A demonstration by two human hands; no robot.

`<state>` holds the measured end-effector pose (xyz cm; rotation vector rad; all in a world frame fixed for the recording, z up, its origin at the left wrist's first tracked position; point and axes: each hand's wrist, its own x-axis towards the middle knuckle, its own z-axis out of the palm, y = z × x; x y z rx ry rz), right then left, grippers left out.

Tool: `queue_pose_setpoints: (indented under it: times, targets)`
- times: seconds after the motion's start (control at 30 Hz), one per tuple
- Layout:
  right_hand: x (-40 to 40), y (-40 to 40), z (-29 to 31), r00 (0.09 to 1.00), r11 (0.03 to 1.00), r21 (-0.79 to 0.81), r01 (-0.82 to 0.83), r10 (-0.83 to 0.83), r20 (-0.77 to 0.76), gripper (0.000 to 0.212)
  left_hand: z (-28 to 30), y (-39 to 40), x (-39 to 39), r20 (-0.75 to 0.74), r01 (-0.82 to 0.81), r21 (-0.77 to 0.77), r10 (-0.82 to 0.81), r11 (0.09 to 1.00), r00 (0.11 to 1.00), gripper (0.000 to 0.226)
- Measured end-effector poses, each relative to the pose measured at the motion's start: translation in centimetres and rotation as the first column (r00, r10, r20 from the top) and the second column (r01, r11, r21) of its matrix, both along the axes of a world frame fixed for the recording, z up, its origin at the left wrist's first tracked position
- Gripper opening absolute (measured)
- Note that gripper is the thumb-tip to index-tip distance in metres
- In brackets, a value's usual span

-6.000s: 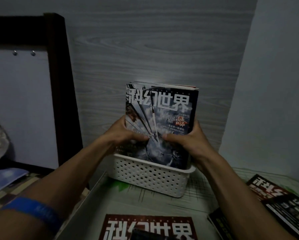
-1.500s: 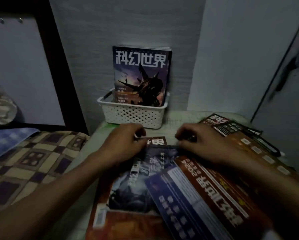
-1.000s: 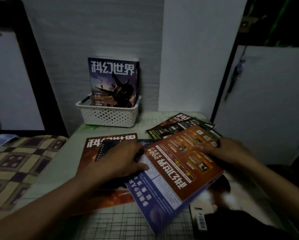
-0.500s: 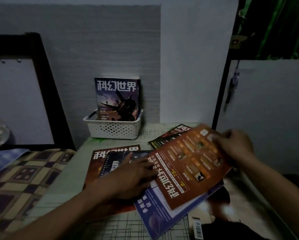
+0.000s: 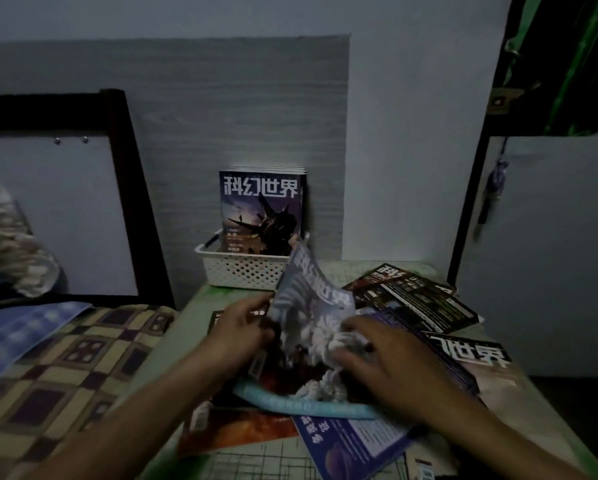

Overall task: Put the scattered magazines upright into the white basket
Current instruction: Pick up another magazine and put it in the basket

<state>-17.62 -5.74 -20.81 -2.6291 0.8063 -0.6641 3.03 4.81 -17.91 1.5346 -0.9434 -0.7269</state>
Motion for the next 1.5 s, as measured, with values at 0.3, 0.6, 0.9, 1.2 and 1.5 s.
queue_pose_setpoints:
  times: [0.3,0.6,0.9,1.2,1.5]
  targets:
    - [5.8,-4.5,4.4,0.836,0.603,0.783,-0.154,-0.343,0.429,0.013,1.2,0.3,3.9,-0.061,-0.139,-0.365,0.125,0.921,0.99,0.05]
    - [17.7,-10.2,14.4,0.655,0.873,0.48,-0.088,-0.312,0.688,0.01,11.6,-8.5,15.6,0.429,-0.345,-0.446,0.535,0.826,0.728,0.022]
    - [24.6,-17.2,7.6,0.669,0.929,0.366,0.053,-0.305,0.678,0.016,2.7,-15.4,23.4,0.585,-0.442,-0.315,0.539,0.84,0.606,0.015]
    - [26.9,-18.6,5.4,0.721,0.944,0.305,0.125,-0.298,0.626,0.019,1.6,-16.8,24.9,0.448,-0.499,-0.363,0.617,0.787,0.646,0.016]
    - [25.7,-19.0,1.6,0.768,0.879,0.341,0.334,-0.463,0.442,0.02,-3.1,-17.8,23.9,0.594,-0.466,-0.101,0.429,0.879,0.681,0.017]
